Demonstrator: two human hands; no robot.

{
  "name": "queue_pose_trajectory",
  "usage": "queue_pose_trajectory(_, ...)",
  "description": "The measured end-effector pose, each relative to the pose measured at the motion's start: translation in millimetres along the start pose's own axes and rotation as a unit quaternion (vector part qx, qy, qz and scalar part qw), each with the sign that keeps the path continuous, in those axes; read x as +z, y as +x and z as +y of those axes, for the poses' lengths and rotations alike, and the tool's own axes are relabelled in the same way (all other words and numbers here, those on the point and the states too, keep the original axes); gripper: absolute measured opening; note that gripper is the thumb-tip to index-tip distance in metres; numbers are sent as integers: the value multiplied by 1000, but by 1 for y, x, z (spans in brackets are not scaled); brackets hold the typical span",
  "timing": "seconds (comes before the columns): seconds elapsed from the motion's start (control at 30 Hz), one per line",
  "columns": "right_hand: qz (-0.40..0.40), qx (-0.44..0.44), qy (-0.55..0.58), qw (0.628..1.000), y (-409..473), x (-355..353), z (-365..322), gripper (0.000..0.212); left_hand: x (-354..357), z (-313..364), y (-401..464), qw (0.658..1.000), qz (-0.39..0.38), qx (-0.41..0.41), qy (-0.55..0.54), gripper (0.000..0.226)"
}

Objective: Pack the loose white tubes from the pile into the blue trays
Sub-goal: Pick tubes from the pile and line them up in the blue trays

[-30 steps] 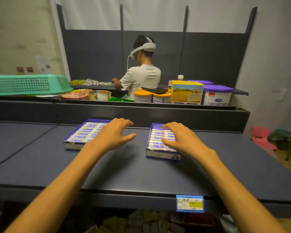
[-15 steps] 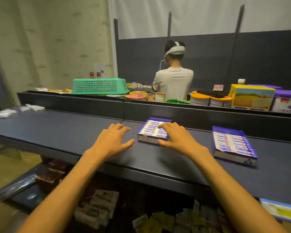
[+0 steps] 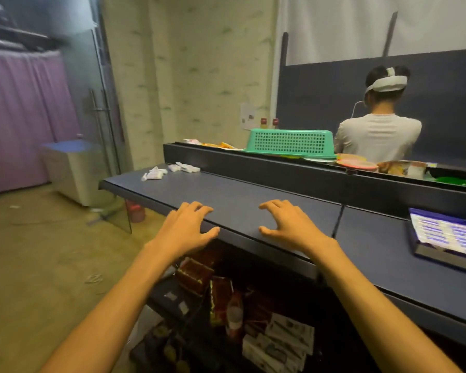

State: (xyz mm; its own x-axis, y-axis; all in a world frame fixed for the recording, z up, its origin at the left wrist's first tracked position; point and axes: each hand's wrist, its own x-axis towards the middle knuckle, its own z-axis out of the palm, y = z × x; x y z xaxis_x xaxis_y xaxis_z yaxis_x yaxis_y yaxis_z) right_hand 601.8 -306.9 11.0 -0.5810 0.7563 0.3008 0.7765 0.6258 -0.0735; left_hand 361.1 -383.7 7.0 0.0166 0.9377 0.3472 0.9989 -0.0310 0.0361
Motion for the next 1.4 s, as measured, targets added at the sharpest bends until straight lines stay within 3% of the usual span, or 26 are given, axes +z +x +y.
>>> queue_pose_trajectory(0.37,-12,-40,14,999,165,73,-75,59,35,-169,51,999,-8,-53,-10,60)
queue_pose_trajectory(0.93,-31,5,-19,999,395,130,-100,60,85,-364,238,998,-44,-44,-22,62)
queue_pose_trajectory(1.17,-35,73,-17,997,445,149,-105,59,123,-419,296,996,-45,22,-71,56)
queue_pose_trajectory(1.4,-14,171,-5,985,465,159,-115,57,141,-443,335,979,-23,152,-132,26)
